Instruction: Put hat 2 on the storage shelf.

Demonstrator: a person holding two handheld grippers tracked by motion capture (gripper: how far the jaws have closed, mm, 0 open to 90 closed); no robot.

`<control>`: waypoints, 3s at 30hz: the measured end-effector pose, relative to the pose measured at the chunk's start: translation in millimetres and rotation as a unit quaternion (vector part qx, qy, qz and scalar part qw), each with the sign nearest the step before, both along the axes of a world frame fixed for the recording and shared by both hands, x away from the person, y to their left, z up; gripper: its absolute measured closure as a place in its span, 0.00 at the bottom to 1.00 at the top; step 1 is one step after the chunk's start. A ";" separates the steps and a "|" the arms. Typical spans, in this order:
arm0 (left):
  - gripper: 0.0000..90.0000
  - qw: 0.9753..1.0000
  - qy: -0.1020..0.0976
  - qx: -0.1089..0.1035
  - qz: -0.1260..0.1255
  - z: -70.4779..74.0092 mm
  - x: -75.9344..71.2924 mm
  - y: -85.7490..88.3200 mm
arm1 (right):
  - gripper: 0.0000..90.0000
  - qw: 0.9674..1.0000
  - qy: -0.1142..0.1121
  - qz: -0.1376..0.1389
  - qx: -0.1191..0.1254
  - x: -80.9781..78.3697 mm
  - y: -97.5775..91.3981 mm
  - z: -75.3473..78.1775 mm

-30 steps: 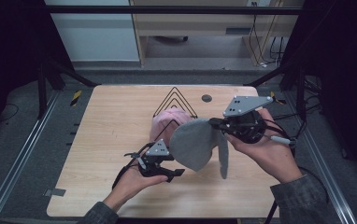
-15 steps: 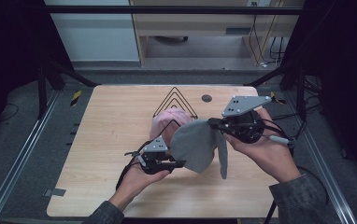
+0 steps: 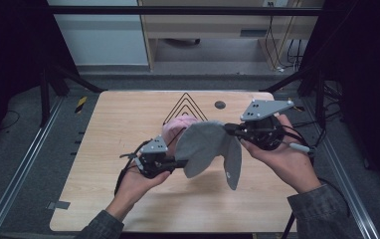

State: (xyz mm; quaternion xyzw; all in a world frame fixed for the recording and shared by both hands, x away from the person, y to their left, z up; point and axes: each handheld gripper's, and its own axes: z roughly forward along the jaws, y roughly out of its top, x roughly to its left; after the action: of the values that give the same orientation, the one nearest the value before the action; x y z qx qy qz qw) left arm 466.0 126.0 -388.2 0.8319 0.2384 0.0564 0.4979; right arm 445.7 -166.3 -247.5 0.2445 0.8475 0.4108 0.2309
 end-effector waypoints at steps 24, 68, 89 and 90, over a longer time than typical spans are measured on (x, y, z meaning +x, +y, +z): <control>0.96 0.994 -0.079 0.047 0.053 138.5 25.4 33.9 | 0.98 0.995 -0.048 -0.037 0.082 20.1 -3.9 44.4; 0.96 0.987 -0.093 0.036 0.129 125.9 109.4 36.9 | 0.98 0.986 -0.046 -0.113 0.117 140.1 19.9 30.7; 0.96 0.986 -0.061 0.048 0.144 81.4 124.4 43.4 | 0.98 0.990 -0.017 -0.113 0.083 159.4 35.1 -16.1; 0.96 0.986 -0.061 0.048 0.144 81.4 124.4 43.4 | 0.98 0.990 -0.017 -0.113 0.083 159.4 35.1 -16.1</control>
State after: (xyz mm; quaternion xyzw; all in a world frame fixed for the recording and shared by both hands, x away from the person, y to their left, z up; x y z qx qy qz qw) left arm 590.4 169.5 -306.8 0.8068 0.3218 0.1898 0.4576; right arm 605.1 -131.2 -263.7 0.3502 0.7735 0.4545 0.2692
